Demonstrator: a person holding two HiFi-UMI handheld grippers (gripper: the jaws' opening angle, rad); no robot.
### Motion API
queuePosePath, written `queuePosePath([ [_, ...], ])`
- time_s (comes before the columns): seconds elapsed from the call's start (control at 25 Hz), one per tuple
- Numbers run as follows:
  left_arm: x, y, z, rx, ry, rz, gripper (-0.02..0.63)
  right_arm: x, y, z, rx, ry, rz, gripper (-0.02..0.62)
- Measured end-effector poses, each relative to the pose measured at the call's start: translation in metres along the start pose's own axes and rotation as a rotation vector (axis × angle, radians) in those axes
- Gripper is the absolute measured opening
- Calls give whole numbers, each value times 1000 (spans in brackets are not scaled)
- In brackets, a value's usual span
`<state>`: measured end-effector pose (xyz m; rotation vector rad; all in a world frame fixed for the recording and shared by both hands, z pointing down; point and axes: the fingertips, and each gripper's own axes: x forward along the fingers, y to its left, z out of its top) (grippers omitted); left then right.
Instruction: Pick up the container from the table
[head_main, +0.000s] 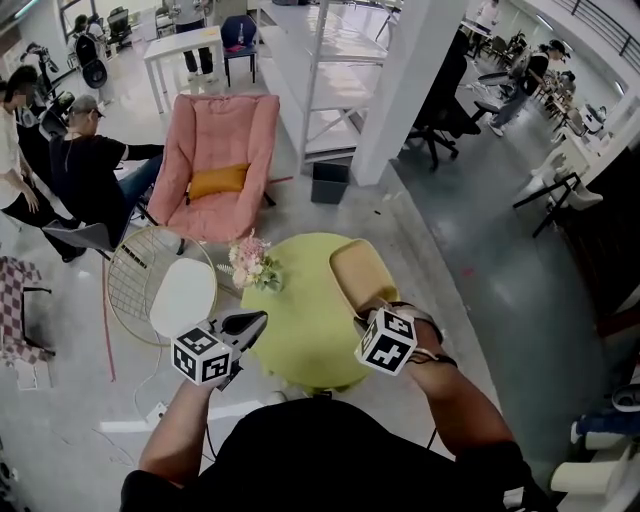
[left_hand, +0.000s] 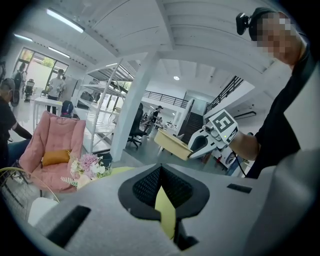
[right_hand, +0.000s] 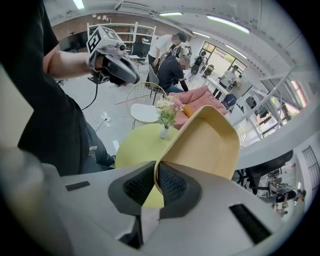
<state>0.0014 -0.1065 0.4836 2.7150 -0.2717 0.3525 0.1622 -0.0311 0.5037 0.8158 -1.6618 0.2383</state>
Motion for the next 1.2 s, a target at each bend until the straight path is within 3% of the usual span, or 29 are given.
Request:
queuePosePath([
  [1.2, 12, -5, 5, 0, 12, 11, 17, 2, -12, -31, 18, 25, 10, 23],
])
